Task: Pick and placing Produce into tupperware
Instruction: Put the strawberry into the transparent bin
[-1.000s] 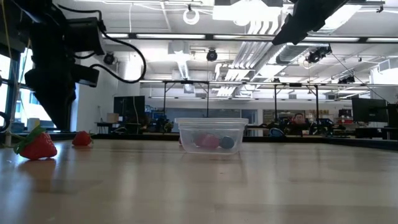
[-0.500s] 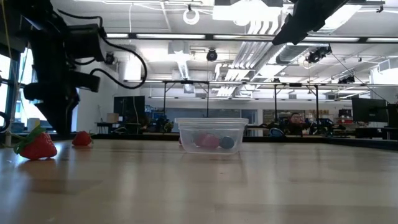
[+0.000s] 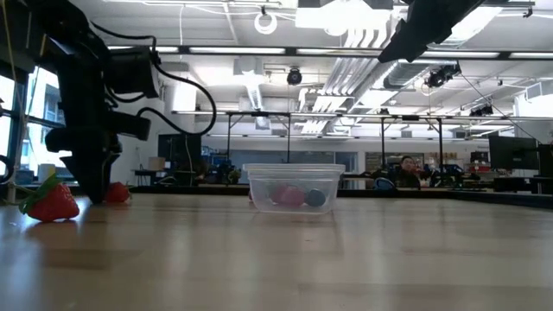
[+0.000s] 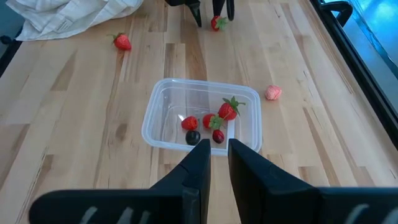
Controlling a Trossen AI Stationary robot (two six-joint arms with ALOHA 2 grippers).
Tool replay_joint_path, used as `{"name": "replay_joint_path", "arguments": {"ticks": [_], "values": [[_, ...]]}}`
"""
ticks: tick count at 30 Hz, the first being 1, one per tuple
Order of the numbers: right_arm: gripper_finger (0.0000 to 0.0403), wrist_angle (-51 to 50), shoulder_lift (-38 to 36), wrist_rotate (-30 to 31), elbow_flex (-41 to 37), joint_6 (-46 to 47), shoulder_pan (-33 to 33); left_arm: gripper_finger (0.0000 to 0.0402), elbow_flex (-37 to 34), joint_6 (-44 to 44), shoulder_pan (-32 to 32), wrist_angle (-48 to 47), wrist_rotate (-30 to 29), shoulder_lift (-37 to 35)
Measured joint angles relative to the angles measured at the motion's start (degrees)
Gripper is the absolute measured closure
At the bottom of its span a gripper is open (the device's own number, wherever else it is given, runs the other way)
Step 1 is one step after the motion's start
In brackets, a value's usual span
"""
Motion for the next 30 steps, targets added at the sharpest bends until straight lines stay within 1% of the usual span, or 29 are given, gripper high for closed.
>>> {"name": "replay_joint_path", "arguments": {"ticks": [7, 11, 16, 23, 30], "values": [[0.0356, 0.00, 0.00, 0.00, 0.00, -0.06, -0.02, 0.0192, -0.07, -0.30, 0.00, 1.80, -2.17, -0.14], [0.0356, 0.00, 0.00, 0.00, 0.00, -0.02, -0.01, 0.0192, -0.07, -0.38, 0.00, 2.35, -4.90, -0.12], [0.0356, 0.00, 0.00, 0.00, 0.00, -0.05, -0.02, 0.0192, -0.17, 2.10, 0.06, 4.52, -7.22, -0.01], [0.0356, 0.00, 0.00, 0.00, 0.00, 0.01, -0.01, 0.0192, -0.13, 5.53, 0.08, 4.92, -7.01, 0.48], [0.0356, 0.00, 0.00, 0.00, 0.00, -0.06, -0.02, 0.0192, -0.15, 6.82, 0.08, 6.36, -6.77, 0.65]]}}
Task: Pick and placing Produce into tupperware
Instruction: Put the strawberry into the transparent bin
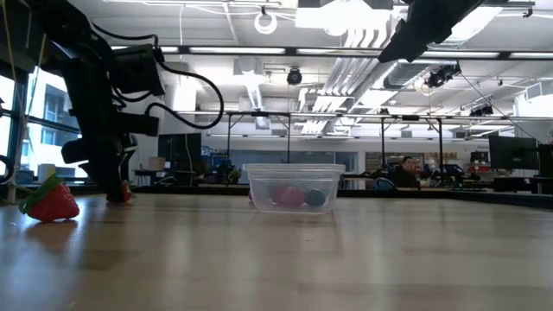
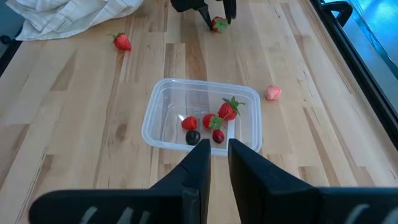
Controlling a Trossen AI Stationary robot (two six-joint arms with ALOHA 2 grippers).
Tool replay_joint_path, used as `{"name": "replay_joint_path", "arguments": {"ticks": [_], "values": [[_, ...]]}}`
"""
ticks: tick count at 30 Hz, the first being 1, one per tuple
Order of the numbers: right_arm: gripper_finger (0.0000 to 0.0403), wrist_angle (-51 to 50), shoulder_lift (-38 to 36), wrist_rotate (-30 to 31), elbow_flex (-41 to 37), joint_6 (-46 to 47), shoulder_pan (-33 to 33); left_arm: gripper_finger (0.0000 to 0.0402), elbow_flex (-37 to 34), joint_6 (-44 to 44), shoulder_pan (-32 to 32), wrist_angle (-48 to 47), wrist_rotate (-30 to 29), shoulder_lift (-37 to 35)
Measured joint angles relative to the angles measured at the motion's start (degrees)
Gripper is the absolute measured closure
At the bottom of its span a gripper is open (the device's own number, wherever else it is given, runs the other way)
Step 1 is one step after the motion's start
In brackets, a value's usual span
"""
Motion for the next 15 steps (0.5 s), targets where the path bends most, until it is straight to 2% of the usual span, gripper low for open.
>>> {"name": "replay_joint_path", "arguments": {"ticks": [15], "values": [[0.0356, 0.00, 0.01, 0.00, 0.00, 0.01, 0.02, 0.0193, 0.02, -2.80, 0.00, -0.68, 0.15, 0.00]]}}
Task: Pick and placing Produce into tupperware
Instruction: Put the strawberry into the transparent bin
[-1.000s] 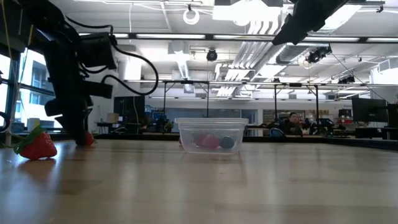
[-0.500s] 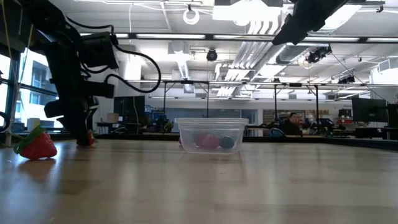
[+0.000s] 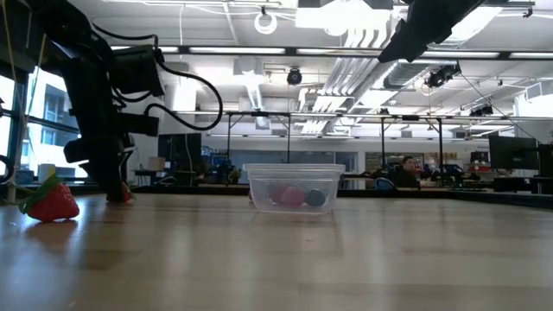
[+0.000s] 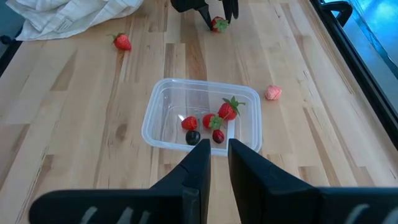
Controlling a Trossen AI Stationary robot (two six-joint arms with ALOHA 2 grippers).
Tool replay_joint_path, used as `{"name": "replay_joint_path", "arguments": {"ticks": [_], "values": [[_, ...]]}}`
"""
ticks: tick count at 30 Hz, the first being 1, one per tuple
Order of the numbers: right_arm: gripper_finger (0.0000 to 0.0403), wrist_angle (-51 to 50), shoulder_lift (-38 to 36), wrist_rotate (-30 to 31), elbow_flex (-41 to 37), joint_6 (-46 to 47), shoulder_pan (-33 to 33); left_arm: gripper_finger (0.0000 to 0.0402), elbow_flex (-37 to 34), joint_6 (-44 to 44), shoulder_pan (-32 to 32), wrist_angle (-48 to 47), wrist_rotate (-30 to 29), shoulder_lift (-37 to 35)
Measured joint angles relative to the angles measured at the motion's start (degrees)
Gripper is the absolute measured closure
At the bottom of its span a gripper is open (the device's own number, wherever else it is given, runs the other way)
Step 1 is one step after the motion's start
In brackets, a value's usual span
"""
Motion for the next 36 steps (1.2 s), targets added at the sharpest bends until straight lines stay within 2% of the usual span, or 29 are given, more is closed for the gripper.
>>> {"name": "replay_joint_path", "arguments": {"ticks": [5, 16, 26, 36], "values": [[0.0356, 0.00, -0.01, 0.00, 0.00, 0.05, 0.00, 0.0198, 0.00, -0.02, 0.00, -0.02, 0.44, 0.00], [0.0356, 0.00, -0.01, 0.00, 0.00, 0.01, -0.02, 0.0281, -0.04, 0.18, -0.04, 1.23, 1.66, 0.00], [0.0356, 0.00, -0.01, 0.00, 0.00, -0.01, -0.02, 0.0255, -0.07, 1.68, -0.04, 6.89, 3.81, 0.02], [0.0356, 0.00, 0.01, 0.00, 0.00, -0.01, 0.00, 0.0282, 1.23, 2.00, -0.09, 15.27, 9.61, 0.02]]}}
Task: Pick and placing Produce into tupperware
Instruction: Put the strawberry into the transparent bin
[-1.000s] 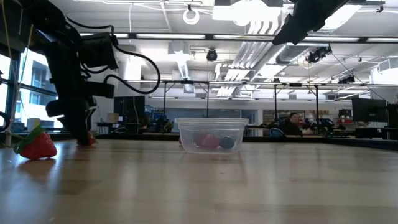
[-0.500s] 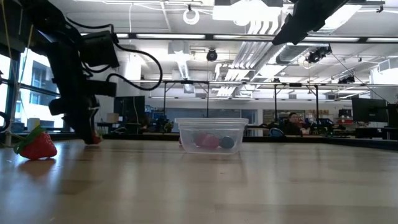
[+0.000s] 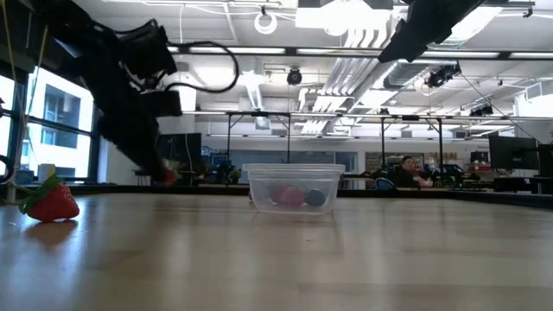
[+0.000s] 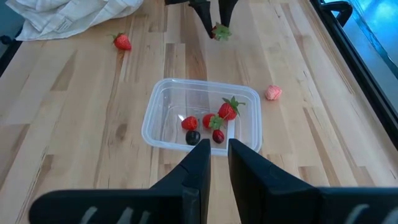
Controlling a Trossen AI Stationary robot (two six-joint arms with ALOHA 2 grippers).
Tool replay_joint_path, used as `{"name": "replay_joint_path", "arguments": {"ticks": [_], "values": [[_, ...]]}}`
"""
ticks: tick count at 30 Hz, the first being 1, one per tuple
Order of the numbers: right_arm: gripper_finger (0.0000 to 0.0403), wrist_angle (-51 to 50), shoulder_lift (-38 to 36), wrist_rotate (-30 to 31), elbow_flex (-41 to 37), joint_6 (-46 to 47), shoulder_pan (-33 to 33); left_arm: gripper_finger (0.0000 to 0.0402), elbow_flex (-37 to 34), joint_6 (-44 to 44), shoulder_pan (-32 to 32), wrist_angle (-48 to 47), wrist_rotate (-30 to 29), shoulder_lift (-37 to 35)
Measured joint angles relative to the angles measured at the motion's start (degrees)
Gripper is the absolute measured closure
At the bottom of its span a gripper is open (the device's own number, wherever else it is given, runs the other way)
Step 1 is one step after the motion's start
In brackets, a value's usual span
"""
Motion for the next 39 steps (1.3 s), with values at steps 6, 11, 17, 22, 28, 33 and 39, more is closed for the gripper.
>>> {"name": "replay_joint_path", "arguments": {"ticks": [6, 11, 17, 22, 28, 33, 39], "values": [[0.0356, 0.00, -0.01, 0.00, 0.00, 0.06, -0.01, 0.0269, 6.82, 4.65, 0.00, 0.04, 1.15, -0.02], [0.0356, 0.00, -0.02, 0.00, 0.00, 0.04, 0.00, 0.0271, 14.56, 10.45, 0.00, -0.32, 1.45, -0.04], [0.0356, 0.00, -0.02, 0.00, 0.00, 0.01, -0.02, 0.0272, 24.01, 18.09, 0.00, -0.98, 3.57, -0.04], [0.0356, 0.00, 0.00, 0.00, 0.00, 0.00, 0.00, 0.0272, 32.62, 24.07, -0.02, -5.92, 8.33, 2.59], [0.0356, -0.02, 0.00, 0.00, 0.00, 0.01, 0.00, 0.0274, 46.32, 32.06, -2.48, -20.61, 8.54, 13.37], [0.0356, 0.02, -0.02, 0.00, 0.00, 0.06, -0.02, 0.0274, 53.59, 36.16, -4.69, -25.38, 9.54, 21.31], [0.0356, -0.01, 0.00, 0.00, 0.00, 0.05, -0.02, 0.0275, 53.47, 36.88, -5.67, -29.39, 9.93, 27.16]]}}
